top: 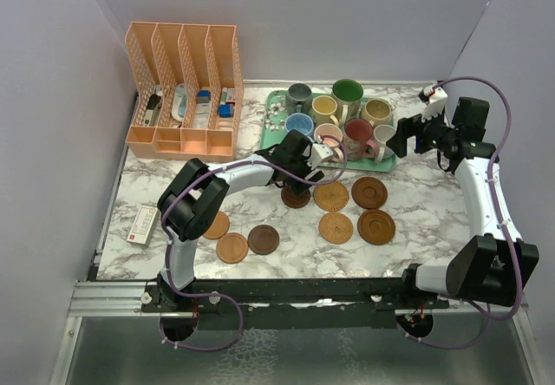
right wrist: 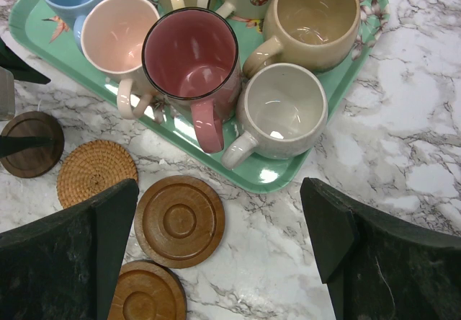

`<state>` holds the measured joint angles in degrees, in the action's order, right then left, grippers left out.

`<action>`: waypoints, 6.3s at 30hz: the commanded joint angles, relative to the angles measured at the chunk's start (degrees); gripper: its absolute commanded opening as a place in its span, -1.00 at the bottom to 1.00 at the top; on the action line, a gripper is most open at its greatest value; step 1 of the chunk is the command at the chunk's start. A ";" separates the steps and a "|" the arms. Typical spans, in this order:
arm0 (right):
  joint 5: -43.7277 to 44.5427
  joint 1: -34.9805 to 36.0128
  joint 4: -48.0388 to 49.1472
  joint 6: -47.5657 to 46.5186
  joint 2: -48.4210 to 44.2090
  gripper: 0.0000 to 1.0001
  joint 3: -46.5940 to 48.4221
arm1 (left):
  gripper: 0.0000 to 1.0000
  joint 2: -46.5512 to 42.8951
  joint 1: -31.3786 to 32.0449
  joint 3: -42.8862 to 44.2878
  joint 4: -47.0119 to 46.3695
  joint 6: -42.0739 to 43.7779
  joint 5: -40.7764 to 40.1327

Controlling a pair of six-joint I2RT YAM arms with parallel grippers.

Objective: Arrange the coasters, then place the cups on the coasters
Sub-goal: Move the coaster to the center of the board.

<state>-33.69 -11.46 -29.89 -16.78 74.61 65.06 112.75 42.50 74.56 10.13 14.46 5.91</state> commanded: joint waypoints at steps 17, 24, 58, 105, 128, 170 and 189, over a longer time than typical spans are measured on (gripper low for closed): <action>1.25 0.30 1.32 -0.35 0.55 0.94 -0.55 | 0.60 -2.02 0.45 0.59 2.41 1.39 -1.13; 1.22 0.30 1.49 -0.32 0.91 0.94 -0.63 | 0.60 -4.11 0.44 0.14 2.76 1.60 0.14; 1.60 0.30 1.15 -0.79 1.41 0.94 -0.54 | 0.96 -31.20 1.07 -29.10 15.01 24.48 12.54; 2.16 0.30 0.55 -1.24 2.56 0.94 -0.28 | 0.79 -13.12 11.13 -16.86 -0.21 20.08 4.13; 2.24 0.30 0.45 -1.33 2.65 0.94 -0.20 | 0.79 -10.12 12.96 -14.89 -0.96 19.08 1.74; 2.60 0.30 0.34 -1.51 3.13 0.94 -0.24 | 0.79 -14.11 12.95 -16.41 -0.81 19.25 1.78; 2.43 0.30 0.17 -1.51 3.10 0.94 -0.09 | 0.82 -22.13 5.79 -15.56 8.95 22.30 1.87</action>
<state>-31.79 -11.44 -29.91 -17.82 77.28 64.60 93.80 52.51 58.57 12.58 35.03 8.23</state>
